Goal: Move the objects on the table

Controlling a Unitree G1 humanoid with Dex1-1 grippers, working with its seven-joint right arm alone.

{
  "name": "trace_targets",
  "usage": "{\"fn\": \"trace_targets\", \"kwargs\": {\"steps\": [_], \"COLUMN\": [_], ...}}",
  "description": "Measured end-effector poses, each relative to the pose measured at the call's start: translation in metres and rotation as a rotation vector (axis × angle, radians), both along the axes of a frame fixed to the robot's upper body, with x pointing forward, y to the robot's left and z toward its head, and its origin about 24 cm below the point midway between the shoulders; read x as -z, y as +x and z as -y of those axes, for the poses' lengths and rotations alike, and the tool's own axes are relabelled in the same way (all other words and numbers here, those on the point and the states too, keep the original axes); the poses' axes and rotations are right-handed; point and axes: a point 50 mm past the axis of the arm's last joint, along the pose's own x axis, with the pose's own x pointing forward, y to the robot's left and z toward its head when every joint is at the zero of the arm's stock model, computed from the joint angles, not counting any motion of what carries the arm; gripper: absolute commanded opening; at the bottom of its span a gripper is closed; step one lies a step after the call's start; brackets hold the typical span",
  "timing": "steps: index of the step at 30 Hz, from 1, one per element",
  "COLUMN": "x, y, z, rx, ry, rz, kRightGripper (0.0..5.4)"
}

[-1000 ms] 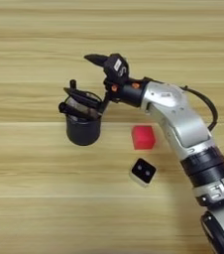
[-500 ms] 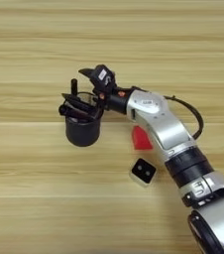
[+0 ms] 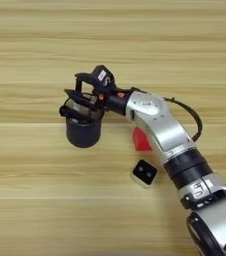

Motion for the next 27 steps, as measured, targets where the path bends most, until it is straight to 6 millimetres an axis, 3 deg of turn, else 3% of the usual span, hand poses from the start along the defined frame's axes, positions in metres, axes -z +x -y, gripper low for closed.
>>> {"fn": "trace_targets", "kwargs": {"steps": [14,27], "x": [-0.008,-0.011], "y": [0.002,0.003], "z": [0.000,0.000], "rx": [0.004,0.001], "ry": [0.032,0.036], "rz": [0.028,0.035], "kRightGripper": [0.67,0.67]}}
